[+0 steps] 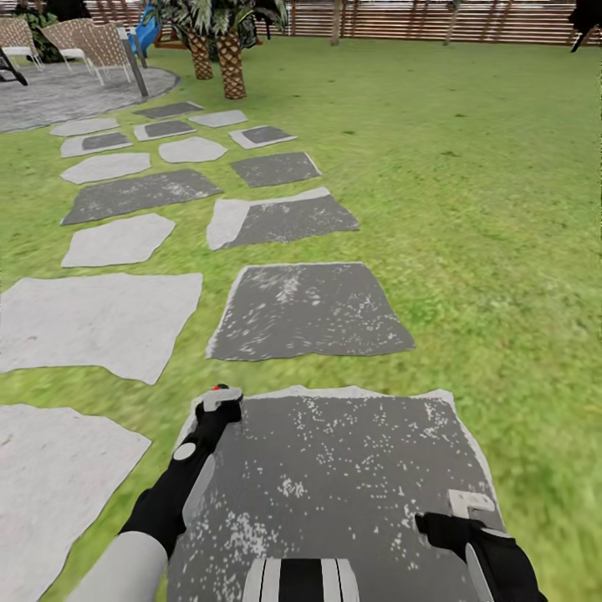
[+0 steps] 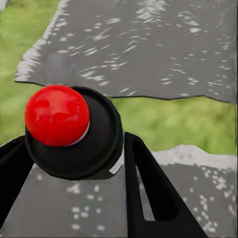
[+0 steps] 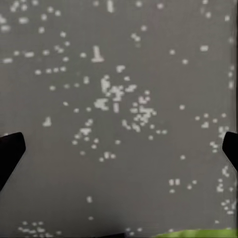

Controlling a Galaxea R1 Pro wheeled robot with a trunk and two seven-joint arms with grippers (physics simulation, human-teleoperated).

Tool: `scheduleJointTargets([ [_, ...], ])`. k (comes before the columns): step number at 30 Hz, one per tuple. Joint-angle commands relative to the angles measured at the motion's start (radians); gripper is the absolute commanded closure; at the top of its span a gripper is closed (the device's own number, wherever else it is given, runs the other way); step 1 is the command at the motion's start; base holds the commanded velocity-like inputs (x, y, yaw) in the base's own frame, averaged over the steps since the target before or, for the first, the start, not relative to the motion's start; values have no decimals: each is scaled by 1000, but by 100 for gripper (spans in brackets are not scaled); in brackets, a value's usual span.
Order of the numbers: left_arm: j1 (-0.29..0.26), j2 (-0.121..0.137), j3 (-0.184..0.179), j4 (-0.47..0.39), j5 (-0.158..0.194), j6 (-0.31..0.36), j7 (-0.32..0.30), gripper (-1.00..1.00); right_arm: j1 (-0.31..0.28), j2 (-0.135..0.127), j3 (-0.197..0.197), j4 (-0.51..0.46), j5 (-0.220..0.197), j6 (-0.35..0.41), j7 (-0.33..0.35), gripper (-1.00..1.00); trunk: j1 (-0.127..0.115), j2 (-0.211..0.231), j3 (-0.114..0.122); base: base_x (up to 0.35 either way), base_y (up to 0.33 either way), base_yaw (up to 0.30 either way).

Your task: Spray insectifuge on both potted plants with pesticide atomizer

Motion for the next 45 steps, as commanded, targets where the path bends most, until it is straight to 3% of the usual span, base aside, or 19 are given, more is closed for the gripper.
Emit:
scheduleJointTargets([
  [1, 2, 0, -1, -32, 9, 21, 0, 100, 0, 0, 0, -2, 2, 5, 1, -100, -1, 0, 3, 0, 0, 0],
  [6, 12, 1, 0, -132, 9, 112, 0, 100, 5, 0, -2, -42, 3, 5, 1, -100, -3, 1, 23, 0, 0, 0],
  [15, 20, 7, 1, -146, 8, 147, -27, 100, 8, 2, -1, -52, 3, 6, 1, -100, -7, 3, 57, 0, 0, 0],
  [19, 20, 45, 1, -146, 10, 157, -86, 100, 9, 4, -1, -58, 3, 6, -1, -100, -9, 4, 73, 0, 0, 0],
  [20, 22, 58, 2, -146, 8, 160, -140, 100, 10, 4, -2, -64, 3, 6, -1, -100, -9, 5, 77, 0, 0, 0],
  [23, 56, 69, 4, -150, 3, 161, -150, 100, 11, 3, -3, -66, 3, 6, -1, -100, -10, 5, 88, 0, 0, 0],
  [24, 77, 93, 3, -170, 3, 173, -153, 100, 11, 2, -6, -67, 3, 6, -1, -100, -11, 5, 92, 0, 0, 0],
  [25, 78, 94, 3, -171, 3, 174, -153, 100, 11, 1, -8, -68, 4, 6, -1, -100, -11, 6, 96, 0, 0, 0],
  [31, 80, 94, 1, -173, 6, 177, -152, 100, 11, 0, -111, -69, 4, 6, -1, -100, -14, 7, 127, 0, 0, 0],
  [34, 80, 95, 2, -174, 6, 177, -152, 100, 11, 0, -139, -68, 4, 6, -1, -100, -15, 8, 143, 0, 0, 0],
  [37, 80, 95, 2, -174, 6, 177, -152, 100, 11, 0, -145, -68, 5, 6, -1, -100, -17, 8, 160, 0, 0, 0],
  [45, 80, 95, 1, -174, 6, 177, -153, 100, 11, 0, -146, -68, 5, 6, -1, -100, -17, 8, 173, 0, 0, 0],
])
